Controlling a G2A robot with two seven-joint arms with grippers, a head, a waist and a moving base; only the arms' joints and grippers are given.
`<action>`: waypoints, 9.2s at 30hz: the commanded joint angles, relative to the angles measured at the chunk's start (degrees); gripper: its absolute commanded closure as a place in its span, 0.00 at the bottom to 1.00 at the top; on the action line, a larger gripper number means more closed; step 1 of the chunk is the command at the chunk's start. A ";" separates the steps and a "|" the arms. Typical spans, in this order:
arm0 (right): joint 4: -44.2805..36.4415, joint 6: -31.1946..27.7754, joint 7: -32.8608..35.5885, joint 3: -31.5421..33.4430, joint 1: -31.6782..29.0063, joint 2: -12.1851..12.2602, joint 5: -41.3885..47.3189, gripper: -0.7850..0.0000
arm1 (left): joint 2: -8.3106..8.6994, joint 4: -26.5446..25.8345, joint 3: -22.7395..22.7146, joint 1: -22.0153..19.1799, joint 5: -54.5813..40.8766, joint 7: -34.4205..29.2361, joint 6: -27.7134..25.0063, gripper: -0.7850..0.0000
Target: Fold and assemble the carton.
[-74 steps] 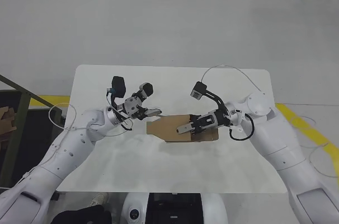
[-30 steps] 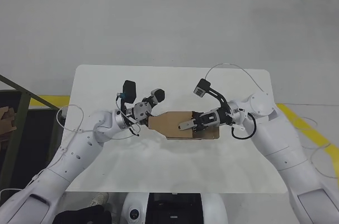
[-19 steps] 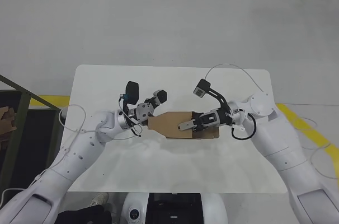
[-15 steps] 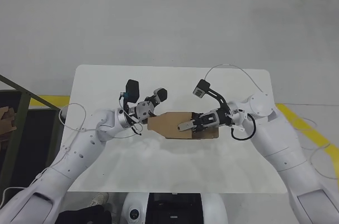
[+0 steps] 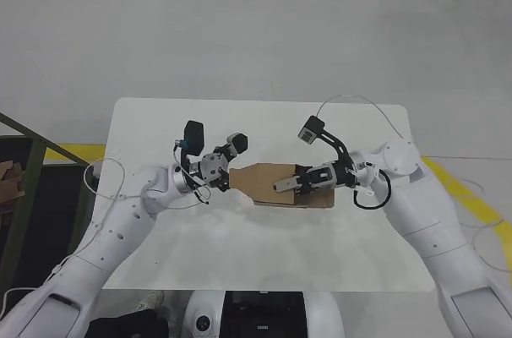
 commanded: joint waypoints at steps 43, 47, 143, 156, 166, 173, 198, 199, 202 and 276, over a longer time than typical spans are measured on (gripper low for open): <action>-0.49 0.82 -3.83 2.80 -2.27 0.93 -2.61 1.00 | -0.35 -3.18 -6.15 4.76 4.64 0.08 0.23 0.00; -1.34 1.47 -5.12 3.81 -3.34 1.46 -5.26 1.00 | 0.01 -3.76 -8.20 6.45 4.47 -0.20 0.10 0.00; -1.90 -1.92 -4.87 1.16 -3.92 0.16 3.68 1.00 | -4.62 -0.87 -4.10 1.44 -2.24 -8.14 -0.50 0.00; -2.49 -1.57 -4.80 1.87 -4.18 0.26 3.40 1.00 | -4.89 -0.96 -3.33 1.04 -3.57 -8.11 -0.50 0.00; -2.72 -1.27 -4.67 2.93 -4.95 0.56 3.01 1.00 | -5.00 0.02 -4.55 0.48 -2.86 -7.64 -0.50 0.00; -2.39 0.28 -4.06 3.48 -5.16 0.88 1.76 1.00 | -3.79 0.43 -9.79 2.52 0.21 -8.15 -0.50 0.00; 16.00 -7.25 -3.46 -13.70 1.09 -4.56 -5.90 1.00 | 5.15 -5.34 -8.41 9.67 37.77 17.12 -0.50 0.00; 16.97 -7.49 -3.52 -14.14 1.45 -4.89 -5.53 1.00 | 5.42 -5.05 -8.32 9.80 38.68 18.01 -0.50 0.00; 21.18 -8.41 -3.70 -15.97 2.89 -6.37 -3.81 1.00 | 6.52 -3.61 -8.03 10.10 41.09 21.79 -0.50 0.00; -18.53 0.03 -11.45 13.51 -22.22 4.80 -18.32 0.00 | 6.16 -4.13 2.55 9.20 42.42 12.36 13.86 0.00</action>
